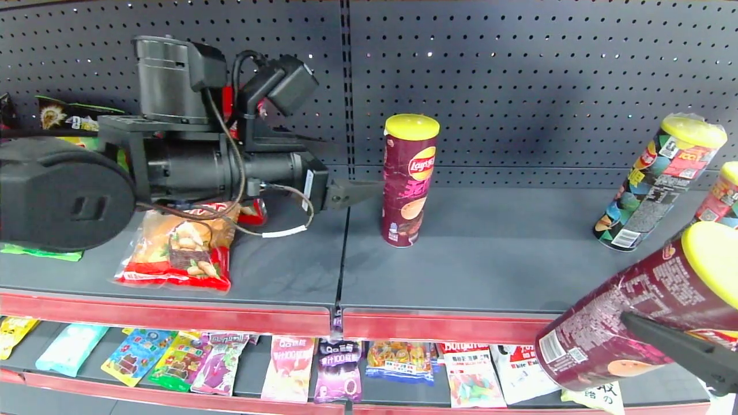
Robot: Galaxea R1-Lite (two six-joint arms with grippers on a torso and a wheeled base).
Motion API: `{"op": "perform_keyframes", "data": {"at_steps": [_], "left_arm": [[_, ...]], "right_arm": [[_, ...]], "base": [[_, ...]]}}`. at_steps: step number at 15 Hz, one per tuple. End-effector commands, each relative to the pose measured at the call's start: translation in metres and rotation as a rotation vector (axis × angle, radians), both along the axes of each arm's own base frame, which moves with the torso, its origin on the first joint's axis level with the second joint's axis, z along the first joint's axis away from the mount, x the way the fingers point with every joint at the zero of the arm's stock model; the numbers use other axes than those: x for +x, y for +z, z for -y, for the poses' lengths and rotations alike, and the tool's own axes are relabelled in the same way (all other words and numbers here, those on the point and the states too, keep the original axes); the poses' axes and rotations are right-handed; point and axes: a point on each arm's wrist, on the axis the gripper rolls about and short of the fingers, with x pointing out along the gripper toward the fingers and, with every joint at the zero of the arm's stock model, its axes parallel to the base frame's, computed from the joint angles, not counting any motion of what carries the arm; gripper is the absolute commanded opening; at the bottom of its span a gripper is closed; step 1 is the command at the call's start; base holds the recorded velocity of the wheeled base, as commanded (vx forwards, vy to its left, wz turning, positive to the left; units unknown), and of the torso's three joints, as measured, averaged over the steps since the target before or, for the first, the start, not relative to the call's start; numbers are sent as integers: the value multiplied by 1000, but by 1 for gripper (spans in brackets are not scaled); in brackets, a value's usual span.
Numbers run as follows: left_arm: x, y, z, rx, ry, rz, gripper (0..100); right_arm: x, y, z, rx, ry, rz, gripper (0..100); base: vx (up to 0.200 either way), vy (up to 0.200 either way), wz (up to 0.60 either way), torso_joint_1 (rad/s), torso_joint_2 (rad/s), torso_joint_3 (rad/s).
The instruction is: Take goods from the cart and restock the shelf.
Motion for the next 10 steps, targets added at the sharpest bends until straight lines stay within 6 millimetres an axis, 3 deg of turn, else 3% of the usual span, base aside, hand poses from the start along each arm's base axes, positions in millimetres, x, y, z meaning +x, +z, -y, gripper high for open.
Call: {"op": "perform_keyframes", "data": {"at_steps": [1, 7, 10], "left_arm": [[16, -12, 18, 12, -15, -23, 100], [37, -14, 59, 4, -20, 17, 100], [45, -14, 64, 6, 19, 31, 100]], "right_arm": [[1, -1, -1, -4, 0, -8, 0], [2, -1, 0, -5, -11, -8, 0], [2, -1, 1, -4, -17, -7, 0]], "base": [[0, 0, 0, 0, 0, 0], [0, 0, 0, 0, 0, 0], [0, 0, 0, 0, 0, 0]]}}
